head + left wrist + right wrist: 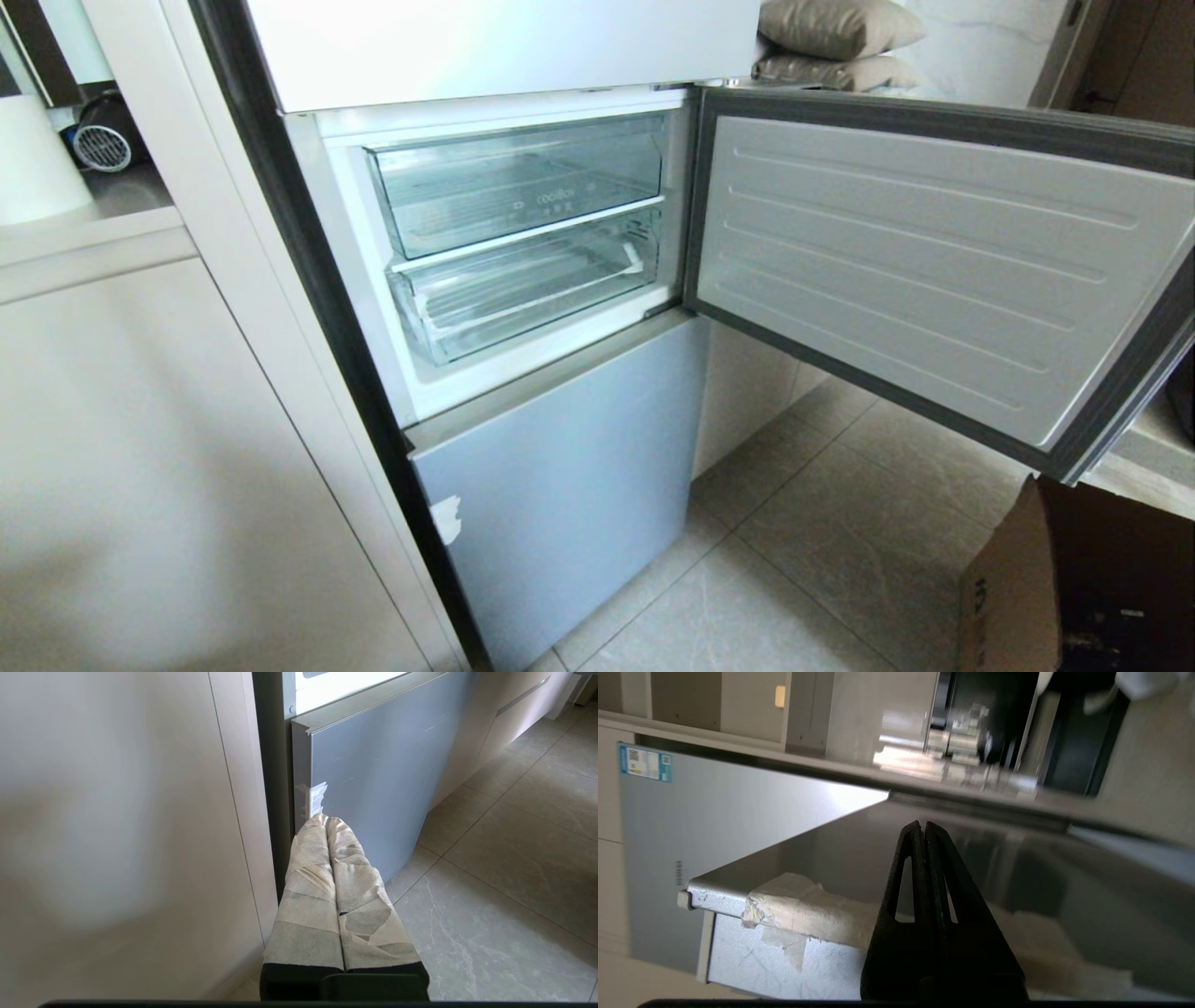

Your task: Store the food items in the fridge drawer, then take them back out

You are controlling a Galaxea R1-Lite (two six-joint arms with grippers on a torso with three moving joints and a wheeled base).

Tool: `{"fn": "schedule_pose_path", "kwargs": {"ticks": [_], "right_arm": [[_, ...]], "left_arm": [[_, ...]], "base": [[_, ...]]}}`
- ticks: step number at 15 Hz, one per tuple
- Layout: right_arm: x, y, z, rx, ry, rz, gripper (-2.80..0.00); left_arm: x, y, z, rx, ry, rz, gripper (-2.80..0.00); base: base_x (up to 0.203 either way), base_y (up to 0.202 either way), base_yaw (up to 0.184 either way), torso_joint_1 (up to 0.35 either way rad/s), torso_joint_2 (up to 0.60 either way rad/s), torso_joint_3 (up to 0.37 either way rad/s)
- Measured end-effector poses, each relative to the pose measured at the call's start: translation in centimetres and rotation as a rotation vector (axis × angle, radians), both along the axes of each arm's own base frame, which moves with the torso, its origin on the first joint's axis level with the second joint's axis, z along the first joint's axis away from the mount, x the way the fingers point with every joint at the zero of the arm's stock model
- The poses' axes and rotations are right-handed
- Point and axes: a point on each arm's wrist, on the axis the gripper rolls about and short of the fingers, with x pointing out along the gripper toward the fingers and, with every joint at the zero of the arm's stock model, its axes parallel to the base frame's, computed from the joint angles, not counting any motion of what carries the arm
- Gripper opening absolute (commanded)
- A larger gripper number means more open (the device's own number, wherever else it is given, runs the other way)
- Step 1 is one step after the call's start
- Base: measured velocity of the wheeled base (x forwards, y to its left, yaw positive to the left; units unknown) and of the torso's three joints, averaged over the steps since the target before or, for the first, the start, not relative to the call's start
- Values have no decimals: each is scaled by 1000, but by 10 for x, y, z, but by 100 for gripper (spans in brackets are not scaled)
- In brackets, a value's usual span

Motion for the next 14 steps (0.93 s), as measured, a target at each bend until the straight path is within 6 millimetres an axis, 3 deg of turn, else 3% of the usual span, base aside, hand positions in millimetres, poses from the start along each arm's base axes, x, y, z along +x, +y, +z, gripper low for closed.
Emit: {"fn": "schedule_pose_path", "kwargs": {"ticks": [3,7,10,14], "right_arm": [[-11,13,4,10,49,94,-280],[-44,46,10,2,105,181,-280],[-80,85,19,-28,125,256,-280],[-133,164,26,-94,96,406,-280]], "left_arm": [[0,0,0,0,0,0,-280],[0,0,0,0,0,0,-280],[0,0,0,0,0,0,-280],[0,0,0,0,0,0,-280]], "base": [[0,0,0,0,0,0],[0,0,0,0,0,0],[0,0,0,0,0,0],[0,0,0,0,0,0]]}}
